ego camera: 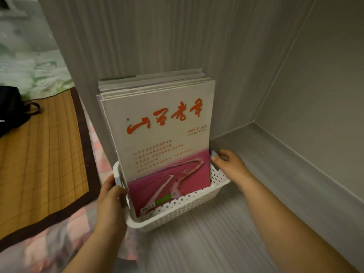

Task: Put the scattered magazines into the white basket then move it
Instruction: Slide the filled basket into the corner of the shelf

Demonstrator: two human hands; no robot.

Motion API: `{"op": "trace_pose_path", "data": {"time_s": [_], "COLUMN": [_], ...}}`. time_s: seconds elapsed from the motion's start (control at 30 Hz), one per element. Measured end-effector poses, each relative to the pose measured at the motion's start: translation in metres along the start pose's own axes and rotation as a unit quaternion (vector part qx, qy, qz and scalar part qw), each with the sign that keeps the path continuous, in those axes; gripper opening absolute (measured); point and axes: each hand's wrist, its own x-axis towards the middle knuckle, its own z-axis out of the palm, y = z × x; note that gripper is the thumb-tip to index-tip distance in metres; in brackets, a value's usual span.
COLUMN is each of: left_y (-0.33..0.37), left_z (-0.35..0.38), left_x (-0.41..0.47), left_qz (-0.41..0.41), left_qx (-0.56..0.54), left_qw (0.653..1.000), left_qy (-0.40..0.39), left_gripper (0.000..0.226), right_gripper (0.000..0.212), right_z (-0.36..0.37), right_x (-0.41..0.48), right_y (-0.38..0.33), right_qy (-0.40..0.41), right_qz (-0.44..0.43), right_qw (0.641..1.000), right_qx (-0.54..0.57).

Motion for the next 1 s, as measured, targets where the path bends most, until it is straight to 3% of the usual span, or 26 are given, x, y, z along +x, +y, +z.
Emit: {"op": "trace_pose_path", "data": {"time_s": [0.17,0.37,0.6,0.73,0.87,1.0], "left_y": [0.004,0.001,0.006,0.005,0.004,0.003], "left_z": [0.004,0.001,-0.015,-0.016,-0.016,-0.014], "left_x": [-0.002,0.004,0.02,0.022,0.022,0.021], "left_qz": [0.005,0.028,0.035,0.033,0.03,0.025], "left_qx": [0.018,0.045,0.025,0.025,0.032,0.03], "left_qw": [0.999,0.997,0.994,0.995,0.995,0.996], "left_qy": [0.031,0.06,0.103,0.088,0.089,0.08], "left_gripper": [0.028,0.027,0.03,0.031,0.033,0.033], "right_gripper": [0.008,0.017,0.019,0.026,0.018,0.027], "right_z": [0.018,0.029,0.054,0.053,0.05,0.047], "right_x": [-0.034,-0.03,-0.019,-0.022,-0.027,-0.028], "right_y": [0.015,0.003,-0.007,-0.008,-0.01,-0.011], "right_qy": [0.054,0.083,0.082,0.088,0.071,0.076], "right_qz": [0.042,0.066,0.044,0.043,0.036,0.044], "right_qw": [0.974,0.942,0.948,0.952,0.96,0.961], "right_qx": [0.216,0.317,0.304,0.291,0.268,0.262]}}
